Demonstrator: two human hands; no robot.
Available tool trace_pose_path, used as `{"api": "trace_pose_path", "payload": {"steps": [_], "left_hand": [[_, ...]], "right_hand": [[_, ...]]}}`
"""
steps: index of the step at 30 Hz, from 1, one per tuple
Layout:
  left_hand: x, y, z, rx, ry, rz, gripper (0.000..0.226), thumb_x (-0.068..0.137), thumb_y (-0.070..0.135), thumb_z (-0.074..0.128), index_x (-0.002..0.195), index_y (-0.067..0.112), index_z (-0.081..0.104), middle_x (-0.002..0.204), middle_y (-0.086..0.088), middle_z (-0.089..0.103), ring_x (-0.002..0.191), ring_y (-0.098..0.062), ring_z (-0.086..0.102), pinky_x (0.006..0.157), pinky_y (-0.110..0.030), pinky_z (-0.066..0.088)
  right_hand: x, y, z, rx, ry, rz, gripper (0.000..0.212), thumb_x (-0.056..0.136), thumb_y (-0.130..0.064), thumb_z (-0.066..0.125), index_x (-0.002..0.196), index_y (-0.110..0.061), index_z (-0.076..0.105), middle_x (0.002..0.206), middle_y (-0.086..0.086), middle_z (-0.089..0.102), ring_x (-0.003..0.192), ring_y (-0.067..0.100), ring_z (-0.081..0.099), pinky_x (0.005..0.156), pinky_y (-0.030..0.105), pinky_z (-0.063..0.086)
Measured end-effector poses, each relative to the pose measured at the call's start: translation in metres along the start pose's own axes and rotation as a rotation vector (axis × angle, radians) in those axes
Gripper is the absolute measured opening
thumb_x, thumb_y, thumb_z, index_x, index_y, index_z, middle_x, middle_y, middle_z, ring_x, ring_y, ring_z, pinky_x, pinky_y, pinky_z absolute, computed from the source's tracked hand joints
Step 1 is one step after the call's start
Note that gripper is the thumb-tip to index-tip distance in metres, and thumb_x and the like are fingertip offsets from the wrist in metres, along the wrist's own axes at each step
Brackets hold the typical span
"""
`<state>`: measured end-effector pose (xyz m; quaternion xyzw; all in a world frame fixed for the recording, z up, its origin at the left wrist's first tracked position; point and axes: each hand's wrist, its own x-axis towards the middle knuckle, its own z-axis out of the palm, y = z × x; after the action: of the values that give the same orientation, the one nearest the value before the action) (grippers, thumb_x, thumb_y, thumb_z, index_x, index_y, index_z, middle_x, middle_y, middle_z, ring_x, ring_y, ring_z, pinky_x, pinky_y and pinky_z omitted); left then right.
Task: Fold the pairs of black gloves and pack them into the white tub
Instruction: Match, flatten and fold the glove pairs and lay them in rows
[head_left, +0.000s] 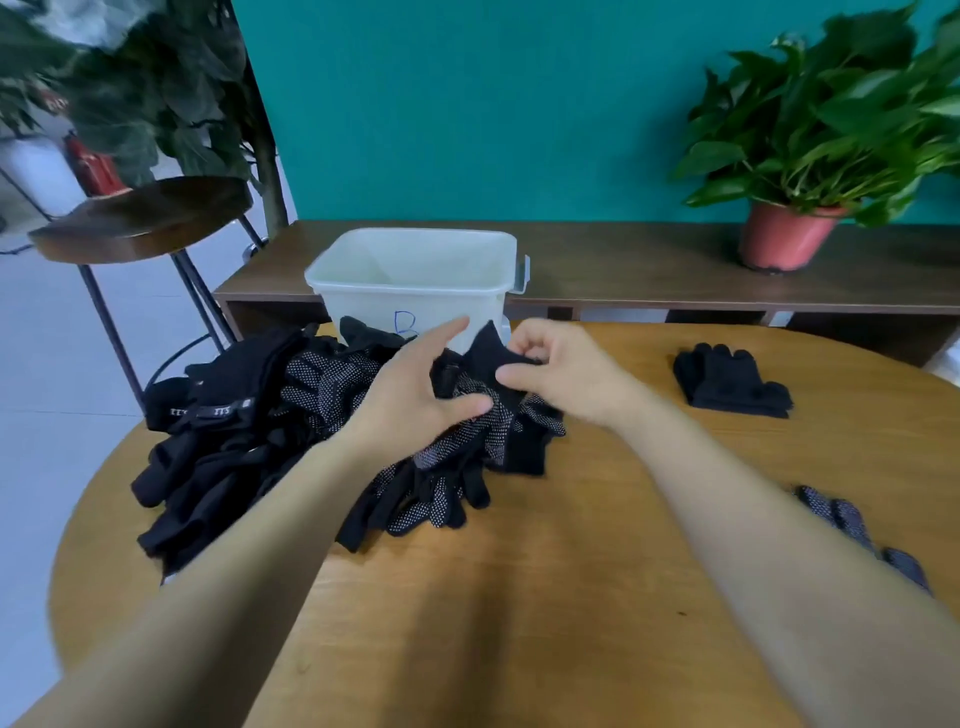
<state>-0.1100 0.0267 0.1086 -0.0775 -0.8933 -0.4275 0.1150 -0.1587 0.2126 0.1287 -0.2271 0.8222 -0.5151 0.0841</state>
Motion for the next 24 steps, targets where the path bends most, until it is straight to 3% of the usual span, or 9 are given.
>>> {"api": "trace_pose_path", "payload": {"steps": [2, 4, 7, 9, 12, 16, 18, 20, 24], "left_hand": [[-0.001, 0.022, -0.009, -0.205, -0.051, -0.044, 0.045, 0.081, 0.014, 0.082, 0.123, 0.017, 0.065, 0.121, 0.01, 0.069, 0.115, -0.004, 0.063, 0.109, -0.031, 0.044], [-0.008, 0.04, -0.011, -0.353, -0.105, -0.1, 0.023, 0.087, 0.009, 0.074, 0.11, 0.01, 0.071, 0.104, 0.0, 0.076, 0.101, -0.016, 0.072, 0.099, -0.037, 0.053], [-0.021, 0.06, -0.004, -0.566, -0.173, -0.154, 0.021, 0.087, 0.013, 0.07, 0.108, 0.011, 0.072, 0.104, -0.012, 0.076, 0.099, -0.028, 0.072, 0.093, -0.041, 0.056], [-0.031, 0.068, 0.005, -0.651, -0.195, -0.168, 0.028, 0.081, 0.019, 0.076, 0.105, 0.005, 0.072, 0.105, -0.021, 0.073, 0.096, -0.032, 0.069, 0.093, -0.047, 0.054], [-0.039, 0.076, 0.019, -0.69, -0.268, -0.179, 0.034, 0.076, 0.022, 0.075, 0.104, 0.002, 0.072, 0.107, -0.024, 0.072, 0.094, -0.032, 0.067, 0.09, -0.045, 0.055], [-0.045, 0.09, 0.034, -0.643, -0.47, -0.256, 0.015, 0.087, 0.014, 0.067, 0.094, 0.003, 0.075, 0.1, -0.011, 0.073, 0.087, -0.022, 0.068, 0.078, -0.029, 0.059], [-0.044, 0.097, 0.042, -0.584, -0.544, -0.268, 0.046, 0.085, 0.023, 0.069, 0.11, -0.014, 0.061, 0.104, -0.014, 0.069, 0.091, -0.023, 0.066, 0.079, -0.028, 0.058], [-0.042, 0.108, 0.049, -0.572, -0.572, -0.278, 0.057, 0.081, 0.028, 0.068, 0.118, -0.013, 0.058, 0.105, -0.015, 0.07, 0.09, -0.021, 0.068, 0.077, -0.028, 0.058], [-0.033, 0.133, 0.072, -0.537, -0.602, -0.286, 0.019, 0.096, 0.024, 0.061, 0.103, 0.009, 0.07, 0.105, -0.008, 0.075, 0.092, -0.017, 0.072, 0.087, -0.033, 0.056]], "right_hand": [[-0.017, -0.03, -0.018, 0.047, -0.06, -0.004, 0.021, 0.087, 0.002, 0.067, 0.079, -0.014, 0.057, 0.062, -0.008, 0.063, 0.052, 0.004, 0.055, 0.052, 0.02, 0.046], [-0.033, -0.048, -0.032, 0.088, -0.037, -0.029, 0.018, 0.086, 0.004, 0.067, 0.08, -0.011, 0.06, 0.066, -0.003, 0.065, 0.058, 0.011, 0.059, 0.056, 0.026, 0.05], [-0.061, -0.052, -0.044, 0.226, 0.018, 0.019, 0.005, 0.088, -0.006, 0.069, 0.091, -0.009, 0.066, 0.08, 0.008, 0.071, 0.069, 0.015, 0.064, 0.066, 0.024, 0.053], [-0.082, -0.046, -0.047, 0.22, -0.038, 0.118, 0.009, 0.091, -0.017, 0.067, 0.092, -0.008, 0.069, 0.088, 0.01, 0.074, 0.074, 0.013, 0.067, 0.068, 0.023, 0.055], [-0.107, -0.033, -0.058, 0.264, 0.005, 0.196, 0.015, 0.094, -0.019, 0.064, 0.083, -0.01, 0.067, 0.084, 0.006, 0.073, 0.07, 0.011, 0.068, 0.063, 0.022, 0.056], [-0.13, -0.019, -0.074, 0.231, 0.07, 0.31, 0.02, 0.093, -0.022, 0.066, 0.097, -0.002, 0.069, 0.095, 0.011, 0.074, 0.088, 0.027, 0.069, 0.085, 0.037, 0.054], [-0.139, -0.014, -0.082, 0.221, 0.075, 0.343, 0.026, 0.092, -0.023, 0.067, 0.105, -0.001, 0.069, 0.102, 0.015, 0.074, 0.097, 0.033, 0.07, 0.094, 0.046, 0.054], [-0.147, -0.013, -0.092, 0.21, 0.079, 0.338, 0.021, 0.092, -0.023, 0.066, 0.101, -0.005, 0.071, 0.1, 0.016, 0.075, 0.097, 0.032, 0.07, 0.095, 0.05, 0.053], [-0.16, -0.001, -0.12, 0.192, 0.11, 0.372, 0.013, 0.092, -0.022, 0.066, 0.095, -0.009, 0.069, 0.095, 0.013, 0.076, 0.098, 0.033, 0.071, 0.095, 0.052, 0.053]]}}
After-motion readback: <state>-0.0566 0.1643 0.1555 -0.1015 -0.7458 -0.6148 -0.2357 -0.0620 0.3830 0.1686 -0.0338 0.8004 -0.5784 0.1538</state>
